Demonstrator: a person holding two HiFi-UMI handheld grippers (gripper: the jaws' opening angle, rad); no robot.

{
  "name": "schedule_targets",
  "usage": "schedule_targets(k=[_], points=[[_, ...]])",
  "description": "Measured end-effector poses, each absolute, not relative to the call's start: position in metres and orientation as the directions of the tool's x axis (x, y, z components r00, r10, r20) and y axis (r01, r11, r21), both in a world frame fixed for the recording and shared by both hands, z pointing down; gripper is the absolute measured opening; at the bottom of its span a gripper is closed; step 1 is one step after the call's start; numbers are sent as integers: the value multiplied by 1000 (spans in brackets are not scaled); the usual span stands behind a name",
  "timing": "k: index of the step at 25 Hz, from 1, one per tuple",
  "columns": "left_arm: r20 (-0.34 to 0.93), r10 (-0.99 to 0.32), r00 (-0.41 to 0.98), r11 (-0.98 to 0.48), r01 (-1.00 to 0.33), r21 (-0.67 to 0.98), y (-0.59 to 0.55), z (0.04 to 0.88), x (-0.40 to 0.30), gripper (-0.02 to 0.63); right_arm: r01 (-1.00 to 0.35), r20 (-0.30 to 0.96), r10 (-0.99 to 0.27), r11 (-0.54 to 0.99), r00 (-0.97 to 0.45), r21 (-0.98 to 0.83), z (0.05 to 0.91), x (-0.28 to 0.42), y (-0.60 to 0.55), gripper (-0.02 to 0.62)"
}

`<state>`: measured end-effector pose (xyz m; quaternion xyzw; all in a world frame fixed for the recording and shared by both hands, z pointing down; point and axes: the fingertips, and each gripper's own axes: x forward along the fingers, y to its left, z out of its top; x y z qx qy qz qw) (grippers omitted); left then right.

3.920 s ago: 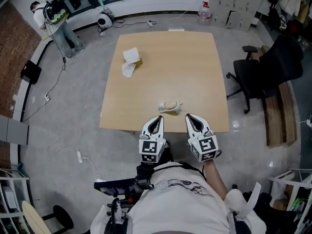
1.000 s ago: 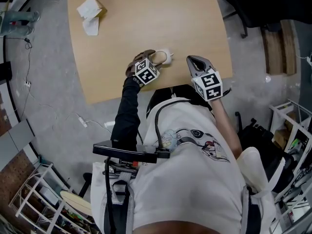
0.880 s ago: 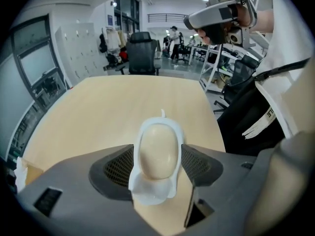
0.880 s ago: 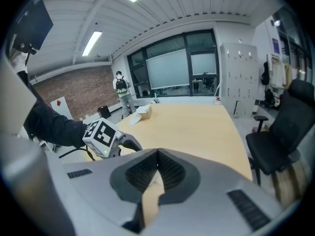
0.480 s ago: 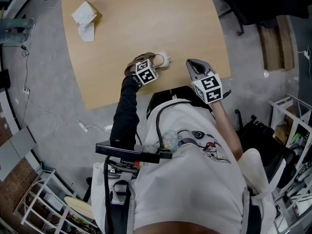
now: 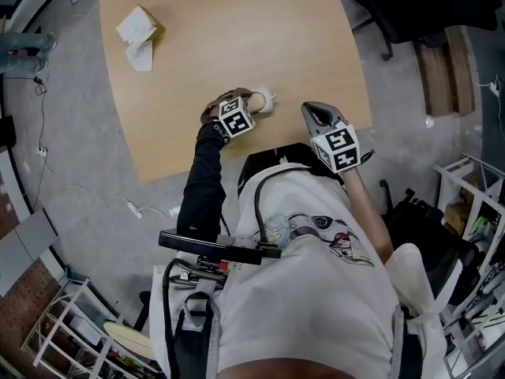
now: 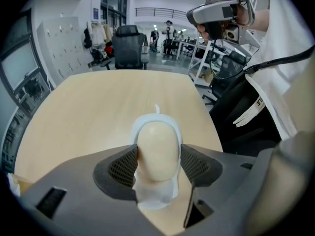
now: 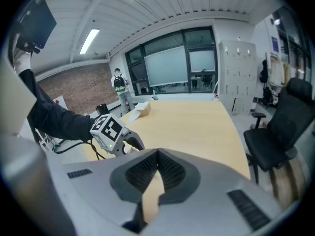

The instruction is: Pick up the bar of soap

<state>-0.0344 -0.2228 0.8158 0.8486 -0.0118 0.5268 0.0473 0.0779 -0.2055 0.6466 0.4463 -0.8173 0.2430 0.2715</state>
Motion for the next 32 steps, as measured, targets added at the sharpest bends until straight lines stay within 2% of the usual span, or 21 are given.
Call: schedule_targets(k=[3, 17, 28, 32], points=[[893, 12, 450, -996, -77, 51, -226, 810, -35, 264, -858, 657, -598, 489, -459, -155, 646, 77, -208, 5], [874, -32, 485, -988, -146, 44, -222, 798, -38, 264, -850, 649, -592, 497, -478, -174, 650, 70, -207, 5], [780, -248, 574, -916, -400, 4, -241, 752, -58, 264, -833, 615, -602, 524, -510, -177, 645, 56, -210, 5], [716, -353, 603, -874, -485, -22, -246, 720, -60, 264, -847, 561, -662, 512, -497, -146, 627, 57, -216, 5]])
